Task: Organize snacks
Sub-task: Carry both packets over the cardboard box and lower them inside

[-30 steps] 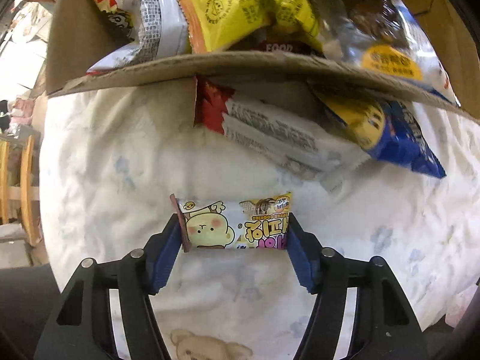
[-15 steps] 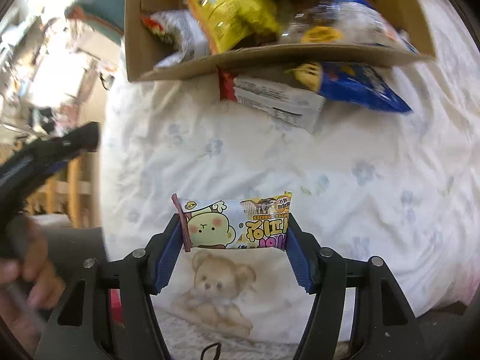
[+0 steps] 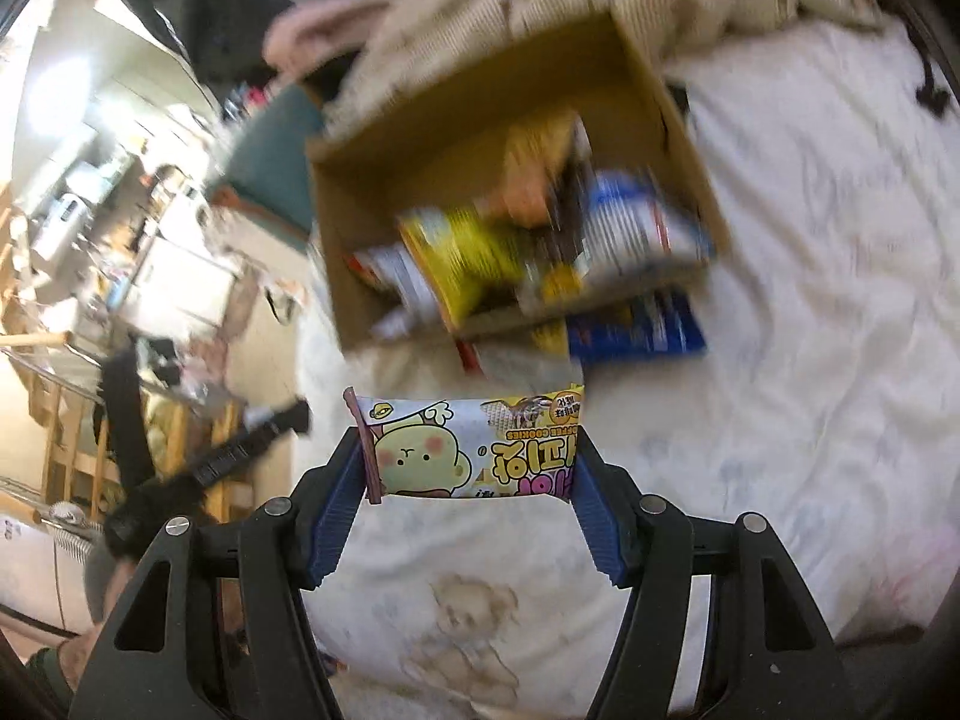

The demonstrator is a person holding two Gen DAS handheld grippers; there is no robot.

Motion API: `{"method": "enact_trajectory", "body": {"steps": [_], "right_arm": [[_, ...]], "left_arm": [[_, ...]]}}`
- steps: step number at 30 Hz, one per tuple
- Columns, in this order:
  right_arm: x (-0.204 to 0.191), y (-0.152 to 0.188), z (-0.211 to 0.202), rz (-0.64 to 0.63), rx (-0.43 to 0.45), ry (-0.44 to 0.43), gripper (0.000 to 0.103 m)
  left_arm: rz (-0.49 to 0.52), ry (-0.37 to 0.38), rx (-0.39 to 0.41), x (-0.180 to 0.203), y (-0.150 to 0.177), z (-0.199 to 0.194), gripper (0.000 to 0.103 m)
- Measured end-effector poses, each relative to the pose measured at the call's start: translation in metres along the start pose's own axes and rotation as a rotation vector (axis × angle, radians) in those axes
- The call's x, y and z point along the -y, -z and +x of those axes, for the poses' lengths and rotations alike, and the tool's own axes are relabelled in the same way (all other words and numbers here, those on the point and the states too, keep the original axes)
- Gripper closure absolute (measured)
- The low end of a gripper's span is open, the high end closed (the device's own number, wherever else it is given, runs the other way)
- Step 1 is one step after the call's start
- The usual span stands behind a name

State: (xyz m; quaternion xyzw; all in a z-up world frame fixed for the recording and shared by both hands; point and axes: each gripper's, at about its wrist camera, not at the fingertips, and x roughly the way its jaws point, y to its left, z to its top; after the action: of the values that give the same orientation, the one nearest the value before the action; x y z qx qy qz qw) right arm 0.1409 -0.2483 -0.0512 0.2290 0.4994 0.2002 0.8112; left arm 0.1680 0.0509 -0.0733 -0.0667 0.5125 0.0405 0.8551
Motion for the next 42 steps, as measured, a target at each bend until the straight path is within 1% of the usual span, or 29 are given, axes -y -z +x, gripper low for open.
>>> {"method": "enact_trajectory", "body": {"steps": [2, 6, 8, 11, 14, 20, 25, 28, 33, 37, 39, 42], "right_arm": [[-0.003, -0.011, -0.013, -0.006, 0.057, -0.022, 0.036], [-0.003, -0.031, -0.031, 0.018, 0.194, -0.107, 0.036], [0.000, -0.041, -0.037, 0.030, 0.234, -0.127, 0.036], [0.004, -0.056, -0.041, 0.033, 0.263, -0.131, 0.036], [0.006, -0.073, -0.035, 0.033, 0.271, -0.120, 0.036], [0.021, -0.097, -0.025, 0.067, 0.276, -0.101, 0.036], [0.032, -0.109, -0.013, 0.085, 0.269, -0.072, 0.036], [0.039, -0.115, -0.006, 0.108, 0.258, -0.073, 0.036], [0.043, -0.123, 0.011, 0.110, 0.230, -0.047, 0.036], [0.042, -0.130, 0.028, 0.091, 0.197, -0.014, 0.035], [0.041, -0.132, 0.036, 0.083, 0.177, 0.007, 0.034], [0.043, -0.134, 0.052, 0.089, 0.118, 0.018, 0.034]], "left_arm": [[0.015, 0.003, 0.039, 0.003, -0.002, -0.007, 0.044], [0.021, 0.023, 0.093, 0.011, -0.012, -0.021, 0.044], [0.020, 0.044, 0.112, 0.016, -0.020, -0.028, 0.044], [0.047, 0.062, 0.136, 0.027, -0.031, -0.036, 0.044], [0.079, 0.074, 0.150, 0.039, -0.042, -0.040, 0.044], [0.128, 0.084, 0.165, 0.060, -0.063, -0.035, 0.044], [0.145, 0.094, 0.172, 0.075, -0.081, -0.028, 0.044], [0.165, 0.104, 0.183, 0.085, -0.091, -0.025, 0.044], [0.188, 0.127, 0.188, 0.098, -0.103, -0.013, 0.044], [0.178, 0.140, 0.181, 0.101, -0.110, 0.001, 0.043], [0.165, 0.149, 0.164, 0.101, -0.112, 0.011, 0.043], [0.149, 0.182, 0.154, 0.100, -0.112, 0.020, 0.042]]}}
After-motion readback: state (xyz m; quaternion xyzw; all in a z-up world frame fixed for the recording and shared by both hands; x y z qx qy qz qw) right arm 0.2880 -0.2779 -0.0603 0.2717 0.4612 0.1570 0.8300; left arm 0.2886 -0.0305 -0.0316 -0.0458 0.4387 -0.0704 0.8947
